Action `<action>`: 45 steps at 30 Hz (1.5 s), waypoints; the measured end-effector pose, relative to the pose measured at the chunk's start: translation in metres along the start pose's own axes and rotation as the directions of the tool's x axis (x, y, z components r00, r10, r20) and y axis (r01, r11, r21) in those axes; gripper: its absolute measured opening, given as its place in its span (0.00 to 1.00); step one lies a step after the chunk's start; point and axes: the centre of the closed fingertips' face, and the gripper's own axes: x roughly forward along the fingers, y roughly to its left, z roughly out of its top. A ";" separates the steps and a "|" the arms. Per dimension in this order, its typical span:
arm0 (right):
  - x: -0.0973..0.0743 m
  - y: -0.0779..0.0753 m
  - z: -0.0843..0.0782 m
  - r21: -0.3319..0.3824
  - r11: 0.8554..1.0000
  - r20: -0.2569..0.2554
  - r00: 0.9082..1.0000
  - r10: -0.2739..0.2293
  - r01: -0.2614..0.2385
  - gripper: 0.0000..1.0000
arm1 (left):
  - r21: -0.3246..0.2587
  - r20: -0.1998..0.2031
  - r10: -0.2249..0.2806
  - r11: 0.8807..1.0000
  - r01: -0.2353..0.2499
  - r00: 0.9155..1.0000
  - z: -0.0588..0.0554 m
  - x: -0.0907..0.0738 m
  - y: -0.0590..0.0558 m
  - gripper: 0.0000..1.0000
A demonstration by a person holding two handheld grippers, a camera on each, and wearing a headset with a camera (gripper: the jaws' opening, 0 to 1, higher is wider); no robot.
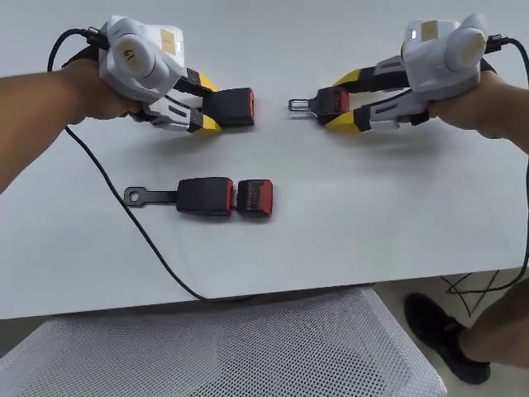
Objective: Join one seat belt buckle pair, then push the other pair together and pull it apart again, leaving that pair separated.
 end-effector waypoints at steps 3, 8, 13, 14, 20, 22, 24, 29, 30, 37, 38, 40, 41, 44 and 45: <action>0.007 -0.001 0.004 -0.010 1.000 -0.002 1.000 0.003 -0.003 0.35 | 0.000 0.000 0.001 1.000 -0.001 1.000 0.000 0.000 0.000 0.33; 0.020 -0.003 0.009 -0.008 1.000 -0.002 1.000 0.002 -0.002 0.35 | 0.001 -0.004 0.001 1.000 -0.001 1.000 -0.001 0.000 0.001 0.33; 0.034 -0.003 0.017 -0.019 1.000 -0.004 1.000 0.009 -0.009 0.35 | 0.003 -0.006 0.001 1.000 -0.001 1.000 -0.001 0.000 0.000 0.33; 0.035 -0.003 0.017 -0.019 1.000 -0.004 1.000 0.011 -0.011 0.35 | 0.003 -0.006 0.001 1.000 -0.001 1.000 -0.001 0.000 0.000 0.33; 0.044 -0.004 0.022 -0.030 0.999 -0.007 1.000 0.017 -0.017 0.35 | 0.004 -0.011 0.000 1.000 0.000 1.000 0.000 0.000 -0.001 0.33; 0.047 -0.003 0.022 -0.039 0.999 -0.020 1.000 0.014 -0.015 0.35 | 0.008 -0.013 0.000 1.000 0.000 1.000 0.000 0.000 -0.002 0.33; 0.046 -0.004 0.021 -0.039 0.999 -0.018 1.000 0.017 -0.018 0.35 | 0.006 -0.010 0.003 1.000 -0.003 1.000 0.000 0.000 -0.002 0.33; 0.051 -0.001 0.022 -0.046 0.999 -0.033 0.999 0.023 -0.024 0.35 | 0.015 -0.014 -0.003 1.000 0.004 1.000 0.001 0.001 -0.003 0.33; 0.054 0.001 0.023 -0.051 0.998 -0.036 0.999 0.025 -0.027 0.35 | 0.022 -0.007 -0.007 1.000 0.007 1.000 0.004 0.003 -0.004 0.33; 0.056 0.000 0.021 -0.050 0.998 -0.054 0.998 0.025 -0.028 0.35 | 0.023 -0.016 -0.006 1.000 0.006 1.000 0.004 0.002 -0.008 0.32; 0.056 0.000 0.021 -0.049 0.998 -0.057 0.998 0.025 -0.028 0.35 | 0.023 -0.019 -0.006 1.000 0.006 1.000 0.004 0.002 -0.008 0.32; 0.058 0.001 0.022 -0.045 0.999 -0.060 0.998 0.020 -0.023 0.35 | 0.031 -0.027 -0.008 0.999 0.009 1.000 0.005 0.002 -0.008 0.32; 0.058 0.001 0.022 -0.039 0.999 -0.060 0.998 0.018 -0.021 0.34 | 0.033 -0.029 -0.008 0.999 0.009 1.000 0.005 0.002 -0.008 0.32; 0.064 0.004 0.025 -0.034 0.999 -0.055 0.998 0.016 -0.018 0.34 | 0.033 -0.033 -0.010 0.999 0.011 0.999 0.005 0.001 -0.008 0.32; 0.067 0.004 0.026 -0.036 0.999 -0.055 0.998 0.013 -0.015 0.34 | 0.039 -0.038 -0.011 0.999 0.013 0.999 0.004 0.002 -0.007 0.32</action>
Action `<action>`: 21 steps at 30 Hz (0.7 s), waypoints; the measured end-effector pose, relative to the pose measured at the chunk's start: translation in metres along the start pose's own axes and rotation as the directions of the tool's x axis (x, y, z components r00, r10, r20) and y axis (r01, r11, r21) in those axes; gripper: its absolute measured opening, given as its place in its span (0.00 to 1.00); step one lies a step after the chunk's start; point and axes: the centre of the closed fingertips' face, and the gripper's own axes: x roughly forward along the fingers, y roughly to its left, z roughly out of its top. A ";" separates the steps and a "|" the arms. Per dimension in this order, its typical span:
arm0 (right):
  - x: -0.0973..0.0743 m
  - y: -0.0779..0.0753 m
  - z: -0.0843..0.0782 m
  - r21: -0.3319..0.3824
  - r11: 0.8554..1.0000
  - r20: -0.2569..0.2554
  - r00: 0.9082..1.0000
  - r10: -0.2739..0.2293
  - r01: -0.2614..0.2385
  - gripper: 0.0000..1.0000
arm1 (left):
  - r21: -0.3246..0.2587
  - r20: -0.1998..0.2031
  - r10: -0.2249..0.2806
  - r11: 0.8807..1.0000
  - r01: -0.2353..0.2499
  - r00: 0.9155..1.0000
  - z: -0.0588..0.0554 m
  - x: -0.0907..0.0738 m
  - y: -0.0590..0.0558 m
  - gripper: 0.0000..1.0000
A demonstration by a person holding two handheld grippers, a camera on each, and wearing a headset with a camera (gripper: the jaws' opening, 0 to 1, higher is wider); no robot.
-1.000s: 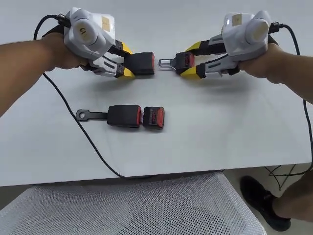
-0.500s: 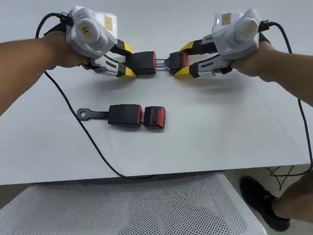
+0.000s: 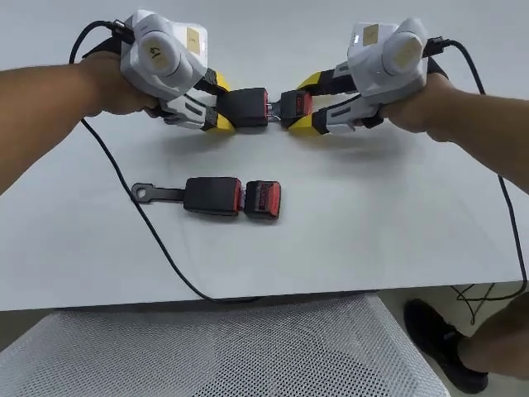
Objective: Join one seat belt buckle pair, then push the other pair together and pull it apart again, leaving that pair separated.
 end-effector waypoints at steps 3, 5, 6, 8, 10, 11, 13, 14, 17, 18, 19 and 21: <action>0.004 0.000 0.003 0.006 1.000 -0.001 1.000 -0.006 0.006 0.34 | 0.003 -0.005 -0.002 1.000 0.002 1.000 0.000 0.000 0.000 0.32; 0.004 0.000 0.004 0.014 1.000 -0.004 1.000 -0.013 0.013 0.34 | 0.001 -0.005 -0.001 1.000 0.001 1.000 0.000 0.000 0.001 0.31; 0.005 0.000 0.004 0.016 1.000 -0.006 1.000 -0.017 0.017 0.34 | 0.000 -0.006 -0.001 1.000 0.001 1.000 0.000 0.000 0.001 0.31; 0.005 -0.002 0.003 0.024 0.999 -0.006 1.000 -0.024 0.024 0.34 | 0.000 -0.008 0.000 1.000 0.000 1.000 -0.001 0.000 0.001 0.31; 0.007 -0.003 0.002 0.026 0.999 -0.009 1.000 -0.029 0.029 0.34 | 0.002 -0.012 -0.001 1.000 0.001 1.000 -0.001 0.000 0.001 0.31; 0.007 -0.004 0.002 0.026 0.999 -0.014 0.999 -0.032 0.033 0.34 | 0.005 -0.013 -0.002 1.000 0.002 1.000 -0.001 0.000 0.002 0.31; 0.008 -0.005 0.002 0.029 0.999 -0.019 0.999 -0.036 0.036 0.34 | 0.005 -0.015 -0.002 1.000 0.003 1.000 -0.001 0.001 0.002 0.31; 0.009 -0.005 0.002 0.029 0.999 -0.022 0.999 -0.037 0.038 0.34 | 0.005 -0.016 -0.002 1.000 0.003 1.000 -0.002 0.001 0.002 0.31; 0.008 -0.004 0.002 0.027 0.999 -0.036 0.999 -0.041 0.042 0.34 | 0.001 -0.018 -0.002 1.000 0.002 1.000 -0.002 0.001 0.003 0.31; 0.009 -0.004 0.003 0.025 0.999 -0.040 0.998 -0.042 0.043 0.34 | 0.000 -0.017 -0.001 1.000 0.001 1.000 -0.002 0.001 0.003 0.31; 0.009 -0.004 0.002 0.023 0.999 -0.044 0.998 -0.043 0.044 0.34 | 0.000 -0.018 -0.001 1.000 0.001 1.000 -0.002 0.001 0.003 0.31; 0.009 -0.005 0.002 0.022 0.999 -0.046 0.998 -0.045 0.046 0.34 | 0.003 -0.021 -0.001 1.000 0.001 1.000 -0.002 0.001 0.002 0.31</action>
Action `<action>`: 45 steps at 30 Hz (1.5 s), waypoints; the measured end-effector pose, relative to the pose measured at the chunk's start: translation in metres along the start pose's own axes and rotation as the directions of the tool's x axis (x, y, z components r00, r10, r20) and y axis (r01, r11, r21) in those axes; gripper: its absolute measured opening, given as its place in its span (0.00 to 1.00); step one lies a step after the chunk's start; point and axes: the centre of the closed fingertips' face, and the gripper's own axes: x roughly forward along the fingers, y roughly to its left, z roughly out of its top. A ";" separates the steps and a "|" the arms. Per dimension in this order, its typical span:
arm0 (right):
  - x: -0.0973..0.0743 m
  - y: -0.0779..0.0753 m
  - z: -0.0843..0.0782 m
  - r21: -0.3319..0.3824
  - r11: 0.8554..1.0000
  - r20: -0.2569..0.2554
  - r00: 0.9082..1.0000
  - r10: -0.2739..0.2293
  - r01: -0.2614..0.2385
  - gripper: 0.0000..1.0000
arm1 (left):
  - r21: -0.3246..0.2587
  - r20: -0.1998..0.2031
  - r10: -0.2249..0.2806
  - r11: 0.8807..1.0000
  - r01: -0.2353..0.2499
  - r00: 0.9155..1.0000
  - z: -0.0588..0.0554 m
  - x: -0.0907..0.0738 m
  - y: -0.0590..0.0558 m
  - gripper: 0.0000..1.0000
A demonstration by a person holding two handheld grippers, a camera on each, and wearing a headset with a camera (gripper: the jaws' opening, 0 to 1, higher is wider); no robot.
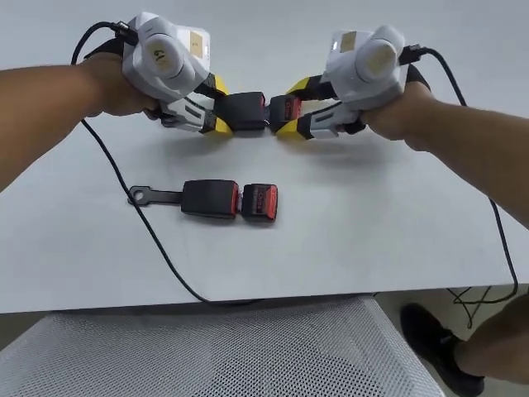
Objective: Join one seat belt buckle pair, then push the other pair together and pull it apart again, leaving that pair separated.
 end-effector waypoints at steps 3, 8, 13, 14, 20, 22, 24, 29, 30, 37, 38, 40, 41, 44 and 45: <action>0.000 -0.001 0.000 -0.001 1.000 -0.003 1.000 -0.004 0.004 0.34 | -0.001 -0.002 0.000 1.000 0.000 1.000 0.000 0.000 0.000 0.31; -0.001 0.000 0.000 -0.008 1.000 -0.009 1.000 -0.010 0.010 0.35 | -0.002 -0.013 0.000 1.000 0.000 1.000 0.001 0.000 0.000 0.32; -0.001 0.001 0.001 -0.017 1.000 -0.016 1.000 -0.017 0.016 0.35 | -0.003 -0.023 0.000 1.000 0.000 1.000 0.001 0.000 0.000 0.32; -0.001 0.002 0.000 -0.019 1.000 -0.017 1.000 -0.019 0.019 0.35 | -0.002 -0.026 -0.001 1.000 0.001 1.000 0.002 0.000 0.000 0.32; -0.003 0.003 -0.001 -0.027 0.999 -0.029 0.999 -0.021 0.020 0.35 | -0.010 -0.028 0.003 1.000 -0.003 1.000 0.000 0.000 0.000 0.32; -0.004 0.003 -0.001 -0.029 0.999 -0.032 0.999 -0.021 0.020 0.35 | -0.006 -0.031 0.002 1.000 -0.002 1.000 0.000 0.000 0.000 0.32; -0.004 0.004 -0.001 -0.033 0.999 -0.036 0.999 -0.023 0.021 0.35 | -0.008 -0.030 0.001 1.000 -0.002 1.000 0.000 0.000 0.000 0.32; -0.007 0.003 -0.002 -0.016 0.999 -0.046 0.998 -0.030 0.030 0.35 | -0.010 -0.036 0.001 1.000 -0.001 0.999 -0.001 0.001 0.000 0.32; -0.007 0.003 -0.002 -0.017 0.999 -0.047 0.998 -0.030 0.030 0.35 | -0.010 -0.037 0.001 1.000 -0.001 0.999 -0.001 0.002 0.000 0.32; -0.018 0.001 -0.010 0.002 0.999 -0.056 0.998 -0.036 0.036 0.35 | -0.006 -0.043 -0.001 1.000 0.000 0.999 -0.001 0.002 -0.001 0.32; -0.018 0.001 -0.010 0.000 0.999 -0.057 0.998 -0.037 0.037 0.35 | -0.006 -0.044 0.000 1.000 0.000 0.999 -0.001 0.002 -0.002 0.32; -0.018 0.002 -0.010 0.000 0.999 -0.057 0.998 -0.035 0.035 0.35 | -0.009 -0.044 -0.002 1.000 0.002 0.999 -0.001 0.002 -0.002 0.32; -0.019 0.002 -0.011 0.001 0.999 -0.053 0.998 -0.033 0.034 0.35 | -0.009 -0.044 -0.003 1.000 0.003 0.999 -0.001 0.002 -0.002 0.32; -0.020 0.002 -0.011 0.000 0.999 -0.048 0.998 -0.039 0.039 0.35 | -0.008 -0.045 -0.009 1.000 0.009 0.999 0.000 0.002 -0.002 0.33; -0.021 0.002 -0.011 -0.002 0.999 -0.049 0.998 -0.039 0.039 0.35 | -0.007 -0.046 -0.011 1.000 0.010 0.999 0.000 0.002 -0.002 0.33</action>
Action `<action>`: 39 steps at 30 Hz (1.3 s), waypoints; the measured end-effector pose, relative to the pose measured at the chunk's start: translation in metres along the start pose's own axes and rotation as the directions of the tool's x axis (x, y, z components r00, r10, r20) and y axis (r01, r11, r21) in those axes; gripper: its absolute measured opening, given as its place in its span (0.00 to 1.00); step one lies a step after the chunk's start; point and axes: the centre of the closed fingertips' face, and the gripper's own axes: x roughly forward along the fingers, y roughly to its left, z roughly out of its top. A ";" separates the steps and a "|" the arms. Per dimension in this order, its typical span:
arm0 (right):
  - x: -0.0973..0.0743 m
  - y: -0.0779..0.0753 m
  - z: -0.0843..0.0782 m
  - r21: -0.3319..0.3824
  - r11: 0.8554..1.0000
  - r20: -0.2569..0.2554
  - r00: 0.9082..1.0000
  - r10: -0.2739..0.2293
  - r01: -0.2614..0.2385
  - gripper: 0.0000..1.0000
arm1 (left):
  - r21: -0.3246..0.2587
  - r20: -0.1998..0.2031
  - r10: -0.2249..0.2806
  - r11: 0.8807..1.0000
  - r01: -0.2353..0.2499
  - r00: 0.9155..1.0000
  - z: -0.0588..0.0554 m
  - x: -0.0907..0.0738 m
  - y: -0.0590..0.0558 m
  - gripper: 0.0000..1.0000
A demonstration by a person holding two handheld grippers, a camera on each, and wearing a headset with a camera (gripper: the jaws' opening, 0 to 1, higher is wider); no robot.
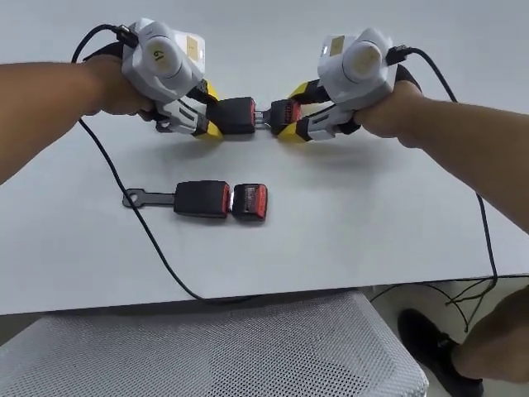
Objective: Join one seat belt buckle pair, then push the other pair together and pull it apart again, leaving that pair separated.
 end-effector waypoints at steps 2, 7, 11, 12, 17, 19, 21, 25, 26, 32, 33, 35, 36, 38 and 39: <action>-0.001 0.000 -0.001 0.001 1.000 0.000 1.000 -0.001 0.001 0.36 | 0.000 0.001 -0.001 1.000 0.001 1.000 0.000 0.000 0.000 0.33; -0.012 0.000 -0.008 -0.004 1.000 -0.005 1.000 -0.005 0.005 0.35 | -0.003 0.005 -0.001 1.000 0.001 1.000 0.000 0.000 -0.001 0.33; -0.021 -0.002 -0.018 0.001 1.000 -0.005 1.000 -0.008 0.008 0.36 | -0.002 0.005 -0.002 1.000 0.002 1.000 0.000 0.000 -0.002 0.33; -0.023 -0.002 -0.020 0.002 1.000 -0.006 1.000 -0.009 0.009 0.36 | -0.003 0.006 -0.002 1.000 0.002 1.000 0.000 0.000 -0.002 0.33; -0.035 -0.004 -0.030 0.009 1.000 -0.014 1.000 -0.009 0.009 0.36 | -0.004 0.008 -0.003 1.000 0.003 1.000 0.000 0.000 -0.003 0.33; -0.041 -0.006 -0.036 0.008 1.000 -0.017 1.000 -0.007 0.007 0.36 | -0.005 0.010 -0.004 1.000 0.004 1.000 0.001 0.000 -0.003 0.33; -0.045 -0.008 -0.039 0.009 1.000 -0.021 1.000 -0.012 0.012 0.36 | -0.005 0.011 -0.004 1.000 0.004 1.000 0.001 0.000 -0.003 0.33; -0.054 -0.009 -0.047 0.008 1.000 -0.014 1.000 -0.017 0.017 0.36 | -0.004 0.010 -0.004 1.000 0.004 1.000 0.002 0.000 -0.003 0.33; -0.055 -0.009 -0.048 0.011 1.000 -0.013 1.000 -0.016 0.017 0.36 | -0.004 0.009 -0.004 1.000 0.004 1.000 0.002 0.000 -0.003 0.33; -0.067 -0.009 -0.058 0.013 1.000 -0.018 1.000 -0.021 0.022 0.36 | -0.002 0.010 -0.007 1.000 0.007 1.000 0.003 0.000 -0.004 0.33; -0.069 -0.010 -0.059 0.015 1.000 -0.018 1.000 -0.021 0.022 0.36 | -0.001 0.009 -0.007 1.000 0.007 1.000 0.003 -0.001 -0.004 0.33; -0.073 -0.009 -0.063 0.018 1.000 -0.020 1.000 -0.024 0.025 0.36 | 0.000 0.008 -0.008 1.000 0.008 1.000 0.003 -0.001 -0.004 0.33; -0.076 -0.010 -0.064 0.017 1.000 -0.018 0.999 -0.026 0.027 0.36 | 0.000 0.007 -0.008 1.000 0.008 1.000 0.003 -0.001 -0.004 0.33; -0.080 -0.009 -0.068 0.023 0.999 -0.023 0.999 -0.029 0.030 0.36 | 0.000 0.008 -0.008 1.000 0.008 1.000 0.003 -0.002 -0.004 0.33; -0.082 -0.009 -0.070 0.026 0.999 -0.025 0.999 -0.029 0.030 0.36 | 0.000 0.008 -0.008 1.000 0.008 1.000 0.004 -0.002 -0.003 0.33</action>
